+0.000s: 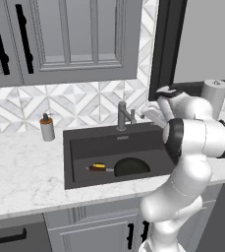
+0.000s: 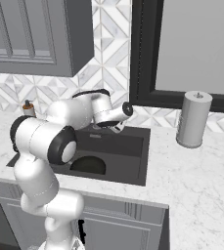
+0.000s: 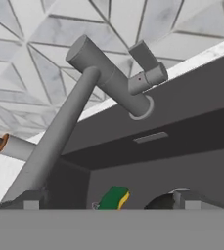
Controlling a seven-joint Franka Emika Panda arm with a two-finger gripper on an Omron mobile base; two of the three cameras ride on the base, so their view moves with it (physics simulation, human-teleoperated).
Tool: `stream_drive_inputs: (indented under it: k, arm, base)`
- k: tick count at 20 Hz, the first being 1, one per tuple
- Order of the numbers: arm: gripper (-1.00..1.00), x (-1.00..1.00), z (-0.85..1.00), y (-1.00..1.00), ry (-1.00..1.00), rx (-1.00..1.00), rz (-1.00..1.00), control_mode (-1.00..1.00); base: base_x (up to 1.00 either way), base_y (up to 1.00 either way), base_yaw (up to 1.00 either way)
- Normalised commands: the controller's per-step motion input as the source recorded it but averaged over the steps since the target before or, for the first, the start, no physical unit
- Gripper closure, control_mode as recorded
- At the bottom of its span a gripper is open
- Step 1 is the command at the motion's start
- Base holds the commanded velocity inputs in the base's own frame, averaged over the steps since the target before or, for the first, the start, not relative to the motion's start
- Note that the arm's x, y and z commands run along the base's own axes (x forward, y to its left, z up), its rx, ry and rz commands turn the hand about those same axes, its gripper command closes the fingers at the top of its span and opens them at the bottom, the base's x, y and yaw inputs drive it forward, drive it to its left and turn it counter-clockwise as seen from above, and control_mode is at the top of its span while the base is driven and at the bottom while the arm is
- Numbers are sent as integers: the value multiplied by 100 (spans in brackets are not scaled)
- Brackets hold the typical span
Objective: Pick the pan and sponge and place them into the sink. Then turn on the water.
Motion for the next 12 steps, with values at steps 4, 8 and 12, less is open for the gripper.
stream_drive_inputs:
  k: [4, 8, 12]
  arm:
    - [-100, 30, -19, 0, 0, 0, 0, -100]
    - [-100, 25, -9, 0, 0, 0, 0, -100]
    - [-100, 27, -12, 0, 0, 0, 0, -100]
  base:
    - [0, 0, 0]
    - [0, 0, 0]
    - [0, 0, 0]
